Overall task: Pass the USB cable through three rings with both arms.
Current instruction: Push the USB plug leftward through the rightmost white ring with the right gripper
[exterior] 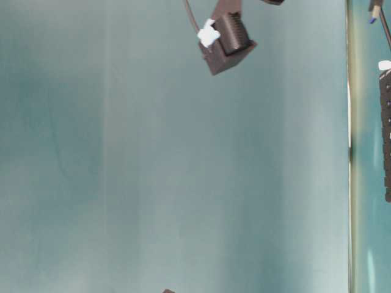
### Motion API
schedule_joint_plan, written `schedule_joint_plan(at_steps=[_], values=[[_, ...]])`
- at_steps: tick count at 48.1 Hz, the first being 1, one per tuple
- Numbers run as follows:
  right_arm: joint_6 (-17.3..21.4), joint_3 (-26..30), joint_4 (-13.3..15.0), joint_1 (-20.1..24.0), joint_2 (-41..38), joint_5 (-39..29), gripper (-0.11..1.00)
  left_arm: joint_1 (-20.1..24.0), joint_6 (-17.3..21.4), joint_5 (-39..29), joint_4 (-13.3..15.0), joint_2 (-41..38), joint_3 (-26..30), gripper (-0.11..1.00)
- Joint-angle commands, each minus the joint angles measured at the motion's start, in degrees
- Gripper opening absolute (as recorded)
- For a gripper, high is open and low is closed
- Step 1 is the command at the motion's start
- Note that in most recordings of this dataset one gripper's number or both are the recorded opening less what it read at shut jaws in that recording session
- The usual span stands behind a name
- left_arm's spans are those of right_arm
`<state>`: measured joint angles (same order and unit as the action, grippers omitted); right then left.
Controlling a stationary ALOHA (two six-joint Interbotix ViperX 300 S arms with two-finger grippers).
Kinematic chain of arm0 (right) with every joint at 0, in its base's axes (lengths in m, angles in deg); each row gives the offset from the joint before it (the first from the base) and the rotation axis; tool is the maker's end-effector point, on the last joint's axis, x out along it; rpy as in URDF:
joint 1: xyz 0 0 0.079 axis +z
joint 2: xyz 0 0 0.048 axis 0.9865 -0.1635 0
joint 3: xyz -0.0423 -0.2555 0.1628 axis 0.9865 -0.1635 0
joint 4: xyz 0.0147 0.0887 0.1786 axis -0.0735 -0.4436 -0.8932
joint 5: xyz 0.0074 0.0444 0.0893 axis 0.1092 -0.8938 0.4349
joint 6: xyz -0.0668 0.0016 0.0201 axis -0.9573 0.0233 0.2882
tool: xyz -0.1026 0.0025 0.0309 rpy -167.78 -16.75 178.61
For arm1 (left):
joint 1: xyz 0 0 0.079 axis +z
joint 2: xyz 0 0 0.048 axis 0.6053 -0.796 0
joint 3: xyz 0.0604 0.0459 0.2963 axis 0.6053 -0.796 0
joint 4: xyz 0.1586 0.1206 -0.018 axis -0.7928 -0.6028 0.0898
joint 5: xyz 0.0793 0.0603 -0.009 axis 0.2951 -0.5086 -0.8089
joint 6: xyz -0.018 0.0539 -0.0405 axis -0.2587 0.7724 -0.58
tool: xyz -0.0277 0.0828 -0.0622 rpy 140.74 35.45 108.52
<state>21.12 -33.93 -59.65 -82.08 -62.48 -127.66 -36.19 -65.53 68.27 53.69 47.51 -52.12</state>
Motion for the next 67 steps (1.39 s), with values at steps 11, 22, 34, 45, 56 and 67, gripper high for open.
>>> schedule_joint_plan(at_steps=[11,22,34,45,56,67], values=[[-0.44,0.70,0.18,-0.62,-1.93,2.99,-0.07,0.09,0.09,0.53,-0.09,-0.09,1.23,0.54],[-0.44,0.79,0.18,-1.14,-3.96,6.06,-0.07,0.00,0.09,0.44,-0.09,0.00,1.23,0.54],[-0.26,1.05,-0.09,-1.23,-4.04,7.47,-0.07,0.09,0.00,0.44,-0.09,-0.09,1.23,0.54],[-0.09,1.41,-0.09,-1.23,-4.04,8.88,-0.07,0.00,0.00,0.44,-0.09,-0.18,1.23,0.54],[0.18,1.49,-0.09,-1.23,-4.13,10.90,-0.07,0.09,0.09,0.44,-0.09,-0.18,1.23,0.54],[0.26,1.58,-0.09,-1.23,-4.13,11.95,-0.07,0.18,0.09,0.44,-0.09,-0.26,1.23,0.54]])
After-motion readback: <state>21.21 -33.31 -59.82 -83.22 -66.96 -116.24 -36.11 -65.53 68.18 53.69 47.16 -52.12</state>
